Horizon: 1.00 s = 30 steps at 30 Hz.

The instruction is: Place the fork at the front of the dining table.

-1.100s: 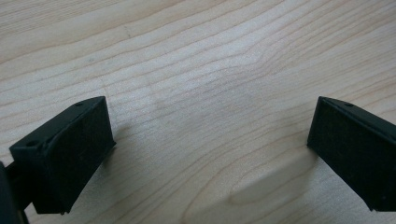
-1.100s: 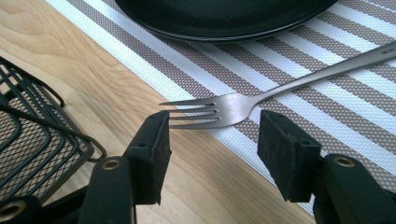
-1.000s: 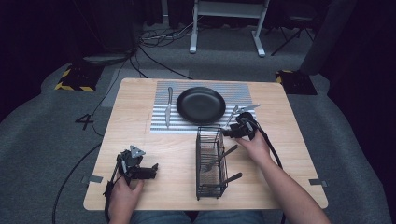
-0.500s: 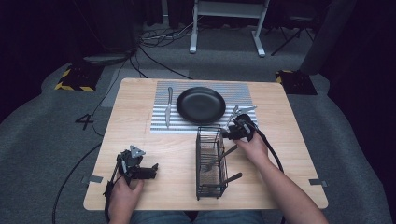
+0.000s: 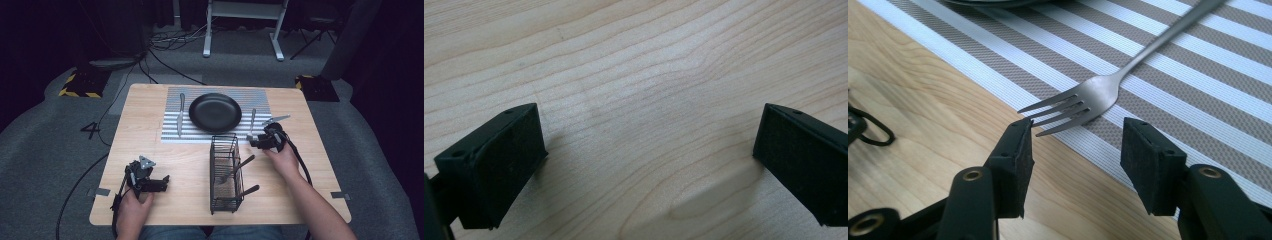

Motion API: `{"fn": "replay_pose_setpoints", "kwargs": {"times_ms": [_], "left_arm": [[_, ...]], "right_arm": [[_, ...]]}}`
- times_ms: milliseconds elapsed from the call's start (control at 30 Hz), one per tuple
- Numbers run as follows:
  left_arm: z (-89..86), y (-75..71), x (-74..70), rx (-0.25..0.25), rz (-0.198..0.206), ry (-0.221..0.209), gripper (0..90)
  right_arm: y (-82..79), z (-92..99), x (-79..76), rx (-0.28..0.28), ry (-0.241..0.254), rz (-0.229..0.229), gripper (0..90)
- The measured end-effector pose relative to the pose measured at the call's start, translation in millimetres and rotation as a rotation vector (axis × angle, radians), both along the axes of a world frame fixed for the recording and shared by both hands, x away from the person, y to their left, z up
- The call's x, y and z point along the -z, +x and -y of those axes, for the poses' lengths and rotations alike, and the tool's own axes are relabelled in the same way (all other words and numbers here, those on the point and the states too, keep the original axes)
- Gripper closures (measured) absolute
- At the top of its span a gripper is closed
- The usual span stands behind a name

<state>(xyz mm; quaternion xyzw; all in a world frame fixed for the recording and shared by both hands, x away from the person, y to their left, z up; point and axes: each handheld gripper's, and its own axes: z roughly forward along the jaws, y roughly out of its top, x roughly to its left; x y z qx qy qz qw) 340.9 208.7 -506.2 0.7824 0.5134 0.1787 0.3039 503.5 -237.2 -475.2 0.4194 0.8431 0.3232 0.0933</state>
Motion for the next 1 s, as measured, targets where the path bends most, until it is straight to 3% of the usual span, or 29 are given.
{"fn": "replay_pose_setpoints", "kwargs": {"times_ms": [333, 567, 767, 1000], "left_arm": [[0.0, 0.0, -0.1, 0.0, 0.0, 0.001, 0.2], [0.0, 0.0, 0.0, 0.0, 0.0, 0.0, 0.2], [0.0, 0.0, 0.0, 0.0, 0.0, 0.0, 0.2], [0.0, 0.0, 0.0, 0.0, 0.0, 0.0, 0.2]], "right_arm": [[8.2, 25.3, -2.2, 0.073, -0.024, 0.022, 48.5], [20.8, 35.0, -1.4, 0.127, -0.012, 0.03, 48.8], [37.0, 32.5, -1.3, 0.154, 0.02, 0.022, 48.7], [47.1, 24.3, -2.4, 0.165, 0.009, 0.033, 48.6]]}}
